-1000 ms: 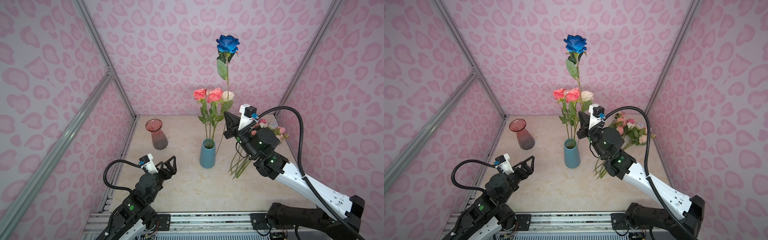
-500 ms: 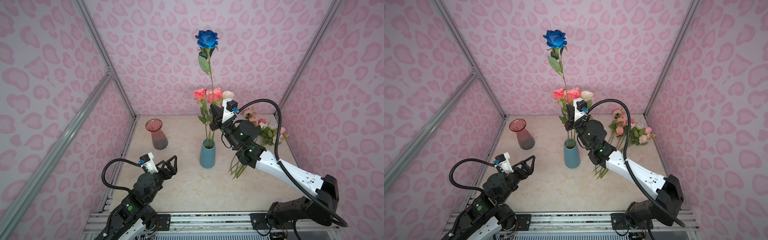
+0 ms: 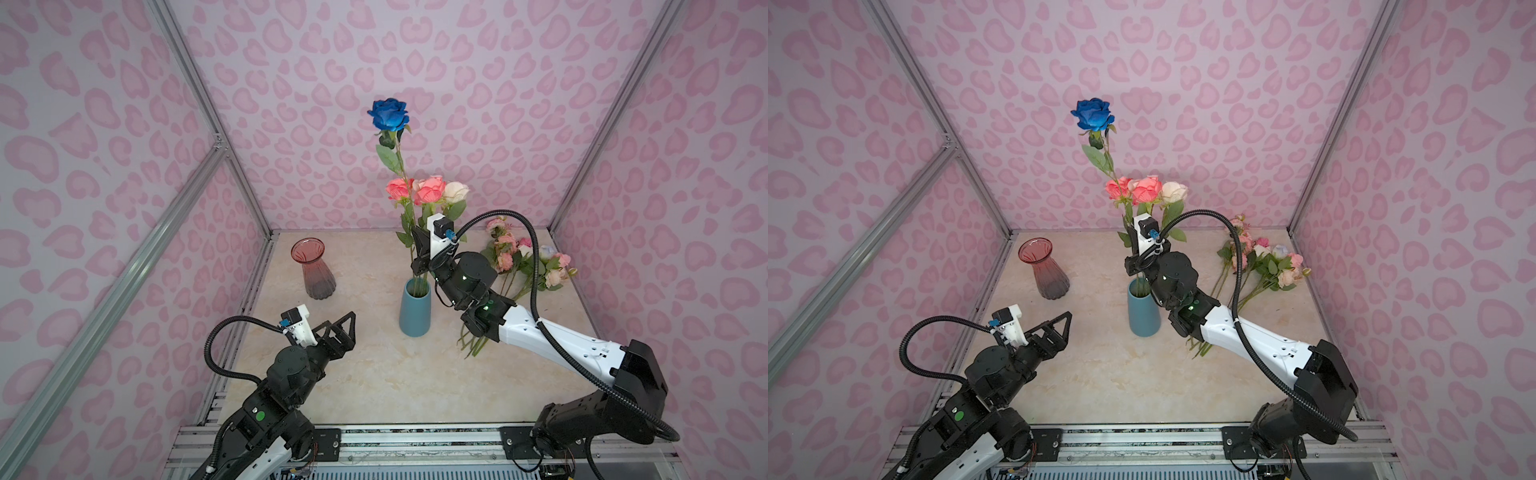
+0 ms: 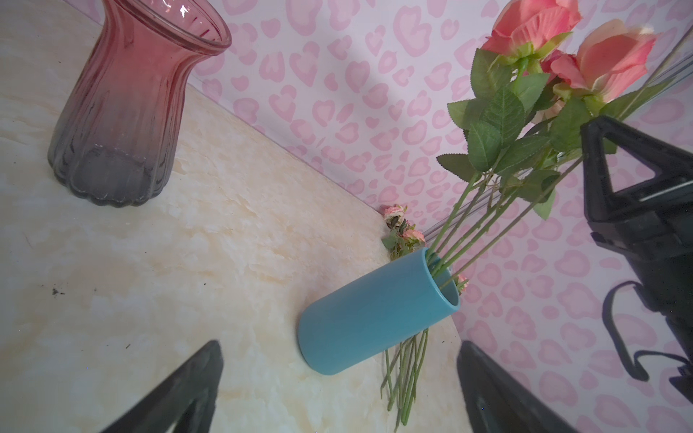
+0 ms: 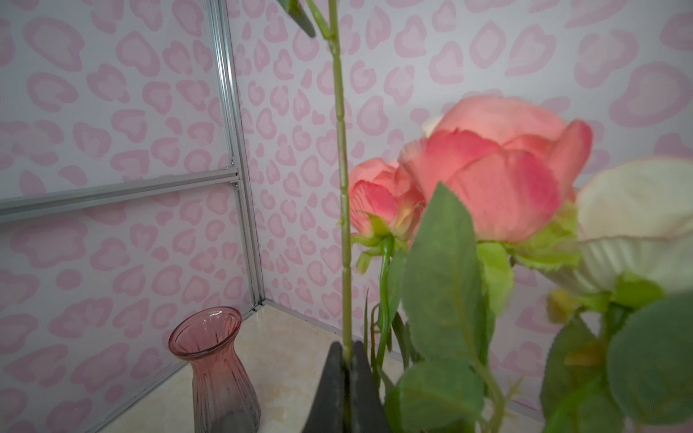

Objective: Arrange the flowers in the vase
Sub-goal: 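Carry the blue rose toward the teal vase mouth with the right gripper, then lower the blue rose stem into the teal vase and open the right gripper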

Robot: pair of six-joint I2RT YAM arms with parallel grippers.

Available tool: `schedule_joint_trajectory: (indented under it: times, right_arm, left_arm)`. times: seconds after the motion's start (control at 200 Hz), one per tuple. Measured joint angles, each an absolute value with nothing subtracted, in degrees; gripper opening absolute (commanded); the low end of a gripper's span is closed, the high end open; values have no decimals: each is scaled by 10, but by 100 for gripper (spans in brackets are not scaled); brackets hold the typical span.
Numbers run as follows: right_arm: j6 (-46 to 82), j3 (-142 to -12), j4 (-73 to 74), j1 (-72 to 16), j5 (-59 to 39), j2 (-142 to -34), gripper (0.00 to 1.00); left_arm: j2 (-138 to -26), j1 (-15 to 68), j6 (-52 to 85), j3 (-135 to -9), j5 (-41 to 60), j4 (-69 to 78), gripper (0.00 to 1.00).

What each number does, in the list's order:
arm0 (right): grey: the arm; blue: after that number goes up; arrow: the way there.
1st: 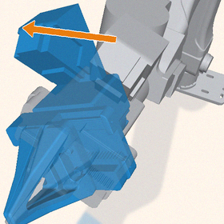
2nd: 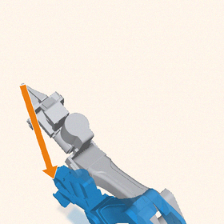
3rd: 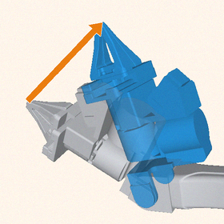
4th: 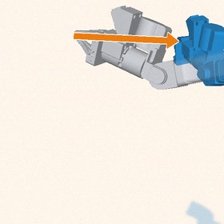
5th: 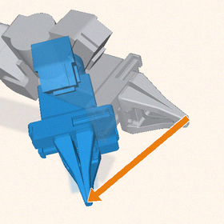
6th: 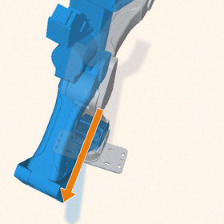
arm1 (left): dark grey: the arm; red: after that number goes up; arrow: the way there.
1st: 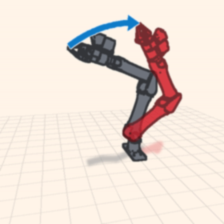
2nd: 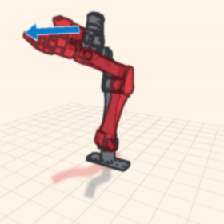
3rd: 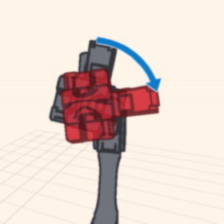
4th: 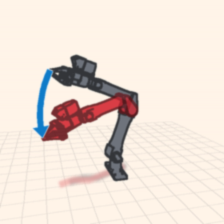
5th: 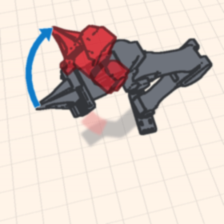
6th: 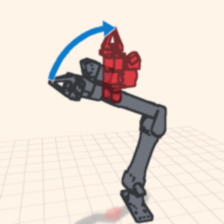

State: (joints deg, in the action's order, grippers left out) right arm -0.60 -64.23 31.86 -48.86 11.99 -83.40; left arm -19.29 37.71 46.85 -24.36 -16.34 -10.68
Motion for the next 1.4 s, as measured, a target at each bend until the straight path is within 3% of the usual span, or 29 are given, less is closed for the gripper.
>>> schedule_joint_trajectory:
  times: [0.43,0.87,1.405]
  right_arm:
    - [9,-548,331,-517,157,-836,5]
    - [26,-544,331,-519,180,-862,12]
    - [34,-547,318,-519,184,-843,13]
  left_arm:
    - [-236,377,469,-240,-153,-101,98]
    - [-239,377,471,-240,-149,-93,99]
    - [-244,377,471,-240,-148,-93,99]
